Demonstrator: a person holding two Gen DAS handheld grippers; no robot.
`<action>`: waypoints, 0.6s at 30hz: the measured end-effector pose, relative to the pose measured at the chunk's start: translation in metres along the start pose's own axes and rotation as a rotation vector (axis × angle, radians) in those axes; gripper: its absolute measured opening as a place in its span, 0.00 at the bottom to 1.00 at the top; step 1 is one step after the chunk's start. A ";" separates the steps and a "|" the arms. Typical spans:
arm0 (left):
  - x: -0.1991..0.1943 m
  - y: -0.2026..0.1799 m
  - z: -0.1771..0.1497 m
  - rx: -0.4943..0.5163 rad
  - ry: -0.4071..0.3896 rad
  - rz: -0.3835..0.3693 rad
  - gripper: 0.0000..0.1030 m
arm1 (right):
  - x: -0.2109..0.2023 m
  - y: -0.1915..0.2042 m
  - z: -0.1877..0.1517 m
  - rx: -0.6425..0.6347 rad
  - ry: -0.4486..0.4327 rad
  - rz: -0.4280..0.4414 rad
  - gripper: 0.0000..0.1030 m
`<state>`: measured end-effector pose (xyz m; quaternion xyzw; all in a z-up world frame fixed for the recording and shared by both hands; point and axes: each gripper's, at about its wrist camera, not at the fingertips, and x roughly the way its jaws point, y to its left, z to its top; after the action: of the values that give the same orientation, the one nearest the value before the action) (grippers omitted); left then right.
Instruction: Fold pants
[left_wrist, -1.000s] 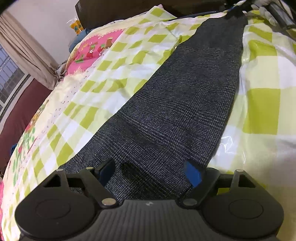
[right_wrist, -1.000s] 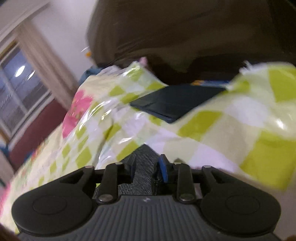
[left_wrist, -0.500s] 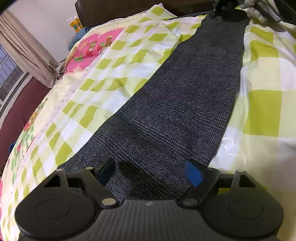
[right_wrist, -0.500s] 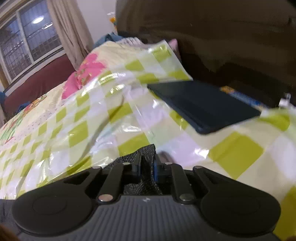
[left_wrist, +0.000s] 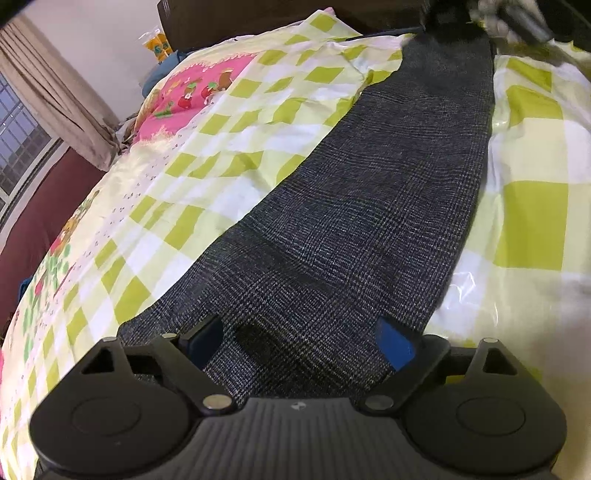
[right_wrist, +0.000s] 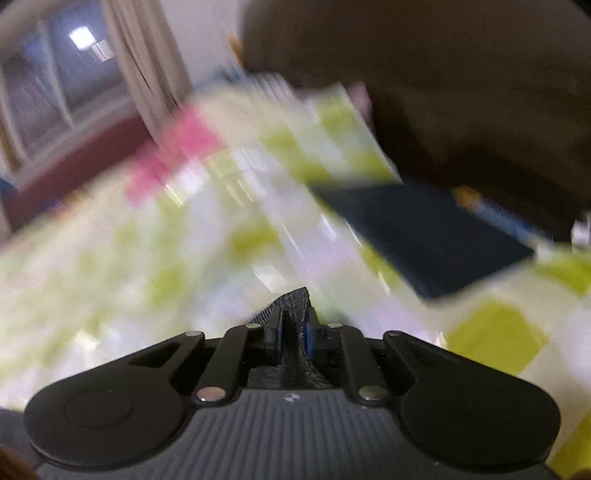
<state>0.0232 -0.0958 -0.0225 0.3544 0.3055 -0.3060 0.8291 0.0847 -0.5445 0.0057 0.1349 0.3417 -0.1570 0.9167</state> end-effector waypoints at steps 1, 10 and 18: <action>-0.001 0.000 -0.001 -0.002 -0.001 0.002 1.00 | 0.003 0.006 -0.006 -0.047 -0.004 -0.028 0.14; -0.020 0.014 -0.020 -0.052 0.000 0.056 1.00 | -0.032 0.039 -0.009 -0.151 -0.130 -0.260 0.29; -0.039 0.048 -0.058 -0.137 0.012 0.155 1.00 | -0.066 0.189 -0.033 -0.386 -0.118 0.258 0.35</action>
<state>0.0167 -0.0125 -0.0083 0.3210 0.3023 -0.2174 0.8708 0.0900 -0.3476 0.0524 -0.0099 0.2911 0.0221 0.9564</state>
